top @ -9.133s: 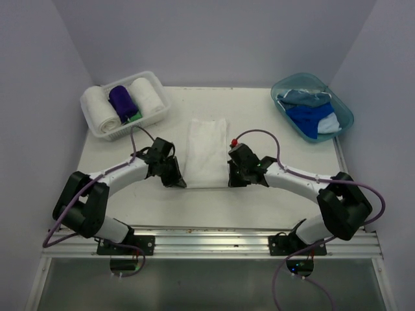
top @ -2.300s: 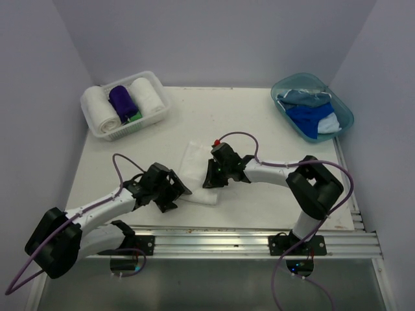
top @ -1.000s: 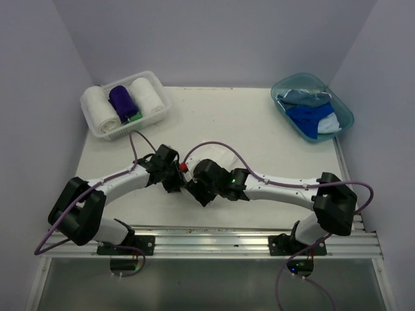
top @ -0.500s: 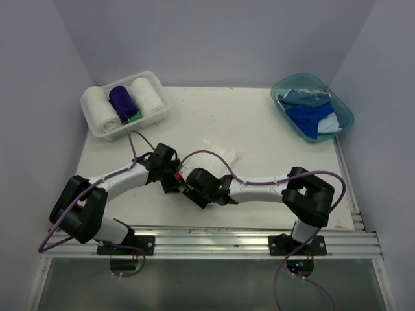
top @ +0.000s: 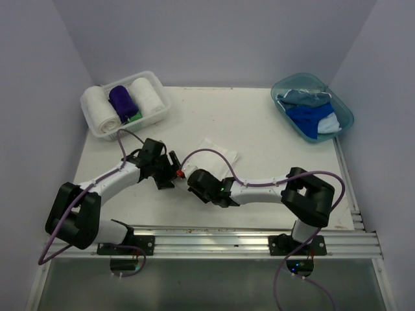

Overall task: Roll the towels
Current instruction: Roll the towel

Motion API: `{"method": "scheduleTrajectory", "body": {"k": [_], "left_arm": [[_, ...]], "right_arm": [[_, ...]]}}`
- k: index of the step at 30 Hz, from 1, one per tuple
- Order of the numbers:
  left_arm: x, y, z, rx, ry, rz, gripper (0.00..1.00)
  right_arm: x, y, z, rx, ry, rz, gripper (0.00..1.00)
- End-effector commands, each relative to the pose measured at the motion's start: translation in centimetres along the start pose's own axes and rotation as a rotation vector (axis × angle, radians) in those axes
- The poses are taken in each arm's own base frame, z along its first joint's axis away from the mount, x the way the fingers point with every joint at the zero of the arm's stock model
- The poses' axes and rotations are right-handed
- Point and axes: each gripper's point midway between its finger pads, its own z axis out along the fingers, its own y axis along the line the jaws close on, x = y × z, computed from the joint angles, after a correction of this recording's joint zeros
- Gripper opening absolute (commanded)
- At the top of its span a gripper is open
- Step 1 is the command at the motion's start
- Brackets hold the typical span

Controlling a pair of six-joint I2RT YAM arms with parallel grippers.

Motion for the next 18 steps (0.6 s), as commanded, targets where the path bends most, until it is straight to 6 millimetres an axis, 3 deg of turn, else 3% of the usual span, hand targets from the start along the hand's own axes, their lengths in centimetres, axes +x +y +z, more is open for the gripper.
{"method": "scheduleTrajectory", "body": {"k": [1, 14, 18], "left_arm": [[-0.2, -0.5, -0.2, 0.041, -0.005, 0.023, 0.72], [-1.4, 2.4, 3.1, -0.031, -0.04, -0.108, 0.7], [-1.5, 2.5, 4.2, -0.021, -0.034, -0.138, 0.67]], "right_arm": [[0.6, 0.3, -0.4, -0.025, 0.013, 0.051, 0.0], [0.9, 0.2, -1.3, -0.037, 0.008, 0.099, 0.0], [1.4, 0.2, -1.4, -0.042, 0.015, 0.107, 0.0]]}}
